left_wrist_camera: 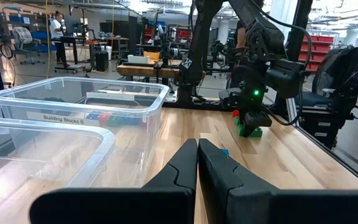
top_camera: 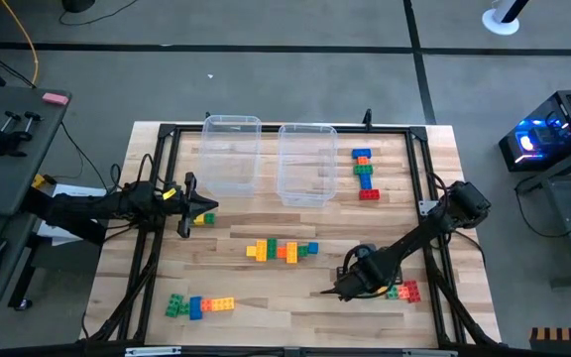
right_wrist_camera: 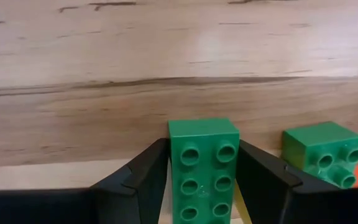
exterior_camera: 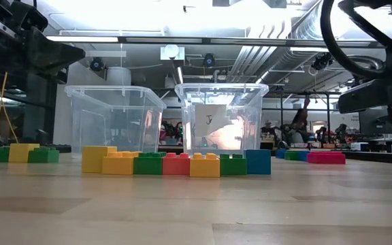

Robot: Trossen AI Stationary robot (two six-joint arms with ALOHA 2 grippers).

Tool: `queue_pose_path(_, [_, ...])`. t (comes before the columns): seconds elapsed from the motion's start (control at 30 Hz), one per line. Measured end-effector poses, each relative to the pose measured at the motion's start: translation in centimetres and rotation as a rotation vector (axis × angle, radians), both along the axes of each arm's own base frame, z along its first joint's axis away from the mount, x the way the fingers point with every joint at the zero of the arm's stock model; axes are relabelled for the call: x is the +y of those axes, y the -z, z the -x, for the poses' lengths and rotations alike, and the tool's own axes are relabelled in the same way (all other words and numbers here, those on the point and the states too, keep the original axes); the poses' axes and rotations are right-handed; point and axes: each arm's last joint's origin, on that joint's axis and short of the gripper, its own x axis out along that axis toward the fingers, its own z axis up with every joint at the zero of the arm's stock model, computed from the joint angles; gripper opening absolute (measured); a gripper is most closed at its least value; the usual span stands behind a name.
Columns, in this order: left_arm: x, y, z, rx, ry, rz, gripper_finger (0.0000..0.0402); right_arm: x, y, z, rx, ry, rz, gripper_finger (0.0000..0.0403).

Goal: Sort blocks by size
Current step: Put the green big game piece into the right transparent bin

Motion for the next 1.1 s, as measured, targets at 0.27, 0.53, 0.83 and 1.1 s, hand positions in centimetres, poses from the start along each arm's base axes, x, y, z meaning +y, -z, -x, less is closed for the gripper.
queue_pose_path(0.27, [0.0,0.0,0.0,0.000,0.000,0.000,0.0003,-0.2,0.8,0.2,-0.023,-0.013,-0.017,0.0176])
queue_pose_path(0.53, [0.0,0.0,0.0,0.000,0.000,0.000,0.0003,-0.3,0.2,0.4,-0.044,-0.037,-0.009,0.0151])
queue_pose_path(0.83, [0.0,0.0,0.0,0.000,0.000,0.000,0.0003,-4.3,-8.2,-0.1,-0.302,-0.052,0.284,0.0138])
queue_pose_path(1.1, [0.0,0.0,0.0,0.000,0.000,0.000,0.0003,-13.2,-17.3,-2.1,-0.706,-0.095,0.754,0.0138])
